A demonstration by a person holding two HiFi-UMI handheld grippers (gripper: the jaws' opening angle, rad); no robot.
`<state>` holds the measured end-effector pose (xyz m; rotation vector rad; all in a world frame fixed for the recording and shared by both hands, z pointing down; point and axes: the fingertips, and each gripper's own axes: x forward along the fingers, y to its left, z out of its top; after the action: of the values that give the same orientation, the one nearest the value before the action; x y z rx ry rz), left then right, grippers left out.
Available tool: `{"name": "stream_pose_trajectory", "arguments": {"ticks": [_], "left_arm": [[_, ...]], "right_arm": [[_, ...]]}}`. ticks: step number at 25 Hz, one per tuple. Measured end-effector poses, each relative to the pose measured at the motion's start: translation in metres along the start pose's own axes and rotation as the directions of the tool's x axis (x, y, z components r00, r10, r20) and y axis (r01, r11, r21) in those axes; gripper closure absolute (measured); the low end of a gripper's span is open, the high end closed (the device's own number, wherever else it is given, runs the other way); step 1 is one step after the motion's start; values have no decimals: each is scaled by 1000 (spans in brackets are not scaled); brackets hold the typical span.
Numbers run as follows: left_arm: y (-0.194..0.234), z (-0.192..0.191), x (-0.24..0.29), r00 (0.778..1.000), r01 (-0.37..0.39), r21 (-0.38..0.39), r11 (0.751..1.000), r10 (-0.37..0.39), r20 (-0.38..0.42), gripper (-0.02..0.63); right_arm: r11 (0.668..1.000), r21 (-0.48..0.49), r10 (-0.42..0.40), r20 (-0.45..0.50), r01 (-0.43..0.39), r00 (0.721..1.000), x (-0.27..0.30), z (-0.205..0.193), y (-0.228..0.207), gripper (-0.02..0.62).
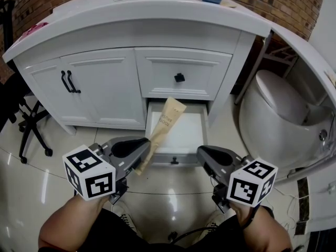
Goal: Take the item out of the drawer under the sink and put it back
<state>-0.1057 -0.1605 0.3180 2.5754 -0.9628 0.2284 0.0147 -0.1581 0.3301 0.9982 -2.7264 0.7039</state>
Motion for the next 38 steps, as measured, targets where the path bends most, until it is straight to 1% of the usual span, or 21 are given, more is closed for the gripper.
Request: {"name": "stream_pose_trajectory", "arguments": {"ticks": [5, 10, 13, 15, 19, 21, 23, 25, 27, 29, 31, 34, 36, 38], "left_arm": [[2, -2, 2, 1000, -6, 3, 1000, 6, -6, 581], [9, 4, 9, 999, -30, 56, 998, 31, -12, 581], [16, 14, 16, 999, -48, 108, 993, 50, -15, 583], [19, 24, 24, 998, -58, 160, 985, 62, -18, 583], [29, 43, 49, 994, -86, 288, 954, 101, -36, 583], [36, 45, 68, 991, -88, 324, 942, 115, -63, 583], [46, 40, 91, 986, -75, 336, 939, 121, -117, 583], [54, 26, 114, 974, -43, 325, 945, 112, -197, 583], [59, 9, 134, 956, -8, 321, 947, 101, -277, 583], [62, -6, 151, 937, 17, 355, 935, 109, -331, 583], [63, -17, 164, 918, 42, 402, 915, 123, -377, 583], [71, -38, 181, 876, 82, 442, 893, 148, -459, 583], [83, -49, 188, 847, 87, 461, 883, 178, -500, 583], [96, -56, 194, 826, 83, 476, 875, 206, -524, 583]], "right_arm": [[1000, 0, 2, 6, -2, 1000, -1, 2, 0, 590], [1000, 3, -7, 15, 7, 1000, -3, 4, -2, 591], [1000, 8, -14, 18, 14, 1000, -4, 4, -5, 591], [1000, 7, -17, 22, 17, 1000, -7, 5, -7, 590], [1000, 13, -29, 37, 28, 999, -12, 9, -17, 590], [999, 20, -42, 37, 41, 998, -15, 10, -24, 591], [998, 27, -52, 38, 51, 998, -16, 11, -29, 591], [998, 35, -55, 37, 54, 998, -14, 12, -34, 591], [998, 38, -56, 27, 55, 998, -11, 9, -37, 591], [998, 38, -58, 11, 57, 998, -8, 6, -41, 591], [998, 38, -55, -3, 55, 998, -6, 4, -44, 590], [998, 44, -45, -11, 46, 999, -6, 2, -45, 591], [998, 48, -41, -10, 41, 999, -6, 3, -45, 591], [998, 53, -38, -7, 38, 999, -5, 3, -45, 591]]}}
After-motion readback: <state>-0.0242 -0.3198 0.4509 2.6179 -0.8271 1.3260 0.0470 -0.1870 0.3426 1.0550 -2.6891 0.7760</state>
